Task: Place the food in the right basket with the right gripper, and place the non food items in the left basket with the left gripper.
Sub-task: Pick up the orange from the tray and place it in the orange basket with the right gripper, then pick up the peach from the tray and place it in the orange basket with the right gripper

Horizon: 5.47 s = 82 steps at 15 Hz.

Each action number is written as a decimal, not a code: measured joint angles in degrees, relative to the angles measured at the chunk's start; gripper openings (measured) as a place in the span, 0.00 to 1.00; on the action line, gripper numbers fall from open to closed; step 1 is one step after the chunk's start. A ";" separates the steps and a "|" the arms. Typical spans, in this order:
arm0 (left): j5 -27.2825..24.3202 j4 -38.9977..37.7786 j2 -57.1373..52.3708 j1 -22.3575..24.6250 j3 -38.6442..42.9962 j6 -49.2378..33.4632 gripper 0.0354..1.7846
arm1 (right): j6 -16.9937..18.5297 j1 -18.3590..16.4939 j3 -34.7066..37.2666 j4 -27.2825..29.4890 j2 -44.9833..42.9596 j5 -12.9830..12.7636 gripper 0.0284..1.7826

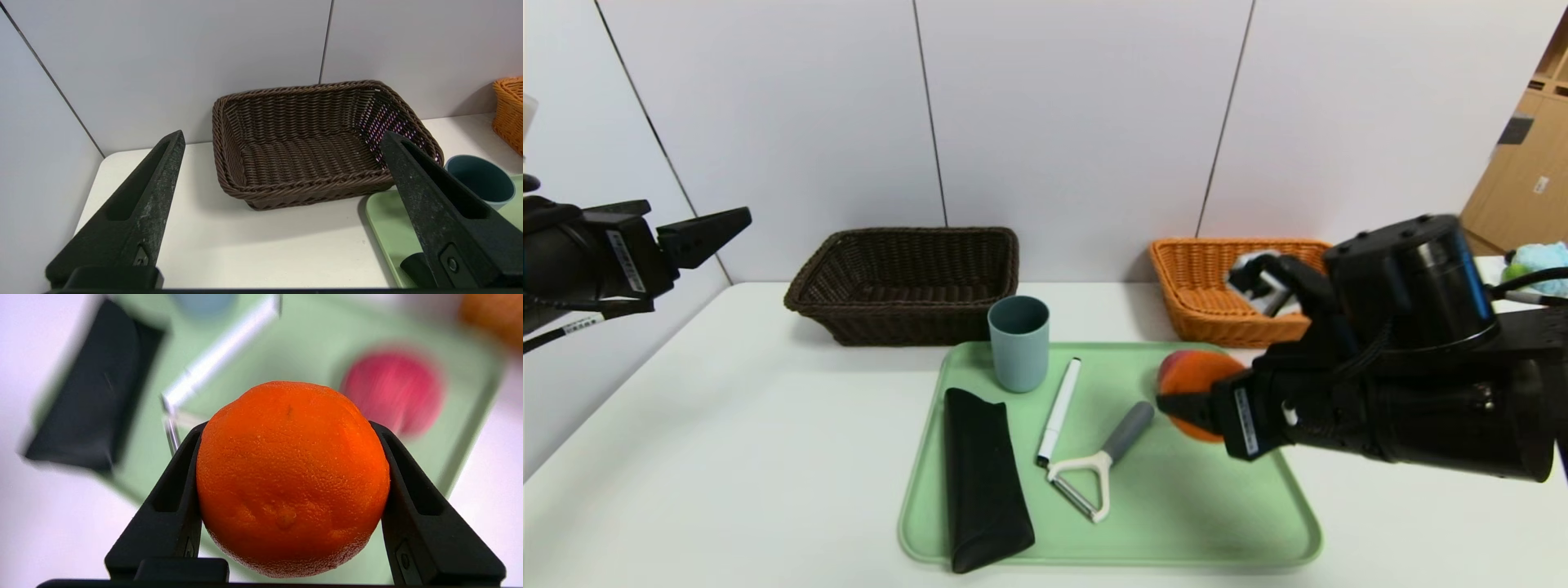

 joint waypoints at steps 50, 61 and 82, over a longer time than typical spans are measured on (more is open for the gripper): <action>-0.20 -0.09 -0.18 -0.27 5.22 -2.24 0.94 | -13.12 -36.08 -57.72 28.16 42.80 -0.72 0.64; -0.22 -0.09 -0.18 -0.27 4.91 -2.13 0.94 | -13.34 -35.76 -56.53 21.41 44.01 -2.29 0.69; -0.20 -0.11 0.09 -0.27 5.35 -4.34 0.94 | -7.91 -25.97 -17.01 1.61 9.91 -2.21 0.94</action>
